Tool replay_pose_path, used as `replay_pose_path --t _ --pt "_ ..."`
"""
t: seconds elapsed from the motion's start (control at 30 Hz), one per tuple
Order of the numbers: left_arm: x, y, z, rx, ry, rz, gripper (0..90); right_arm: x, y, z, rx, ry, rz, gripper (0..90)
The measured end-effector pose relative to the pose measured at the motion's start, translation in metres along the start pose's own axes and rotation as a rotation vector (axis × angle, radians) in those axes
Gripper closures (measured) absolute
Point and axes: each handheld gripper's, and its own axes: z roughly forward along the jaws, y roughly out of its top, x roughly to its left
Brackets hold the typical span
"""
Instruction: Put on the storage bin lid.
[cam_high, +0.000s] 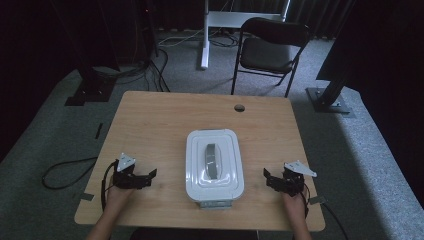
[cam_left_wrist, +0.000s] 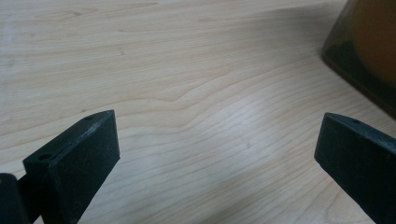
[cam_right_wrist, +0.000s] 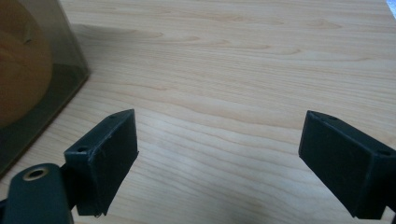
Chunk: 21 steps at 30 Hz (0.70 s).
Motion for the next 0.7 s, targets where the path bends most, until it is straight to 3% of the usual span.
replay_pose_path --t 0.17,0.4,0.7 --pt "0.008 -0.003 -0.004 -0.010 0.005 -0.039 0.5 -0.007 -0.005 -0.004 0.009 -0.014 0.013 11.1" --pt "0.013 -0.006 -0.008 -0.001 0.019 -0.037 0.4 -0.015 -0.011 -0.010 0.017 -0.025 0.031 11.1" --pt "0.025 -0.016 -0.020 0.017 0.050 -0.064 0.5 -0.027 -0.023 -0.016 0.047 -0.042 0.047 11.2"
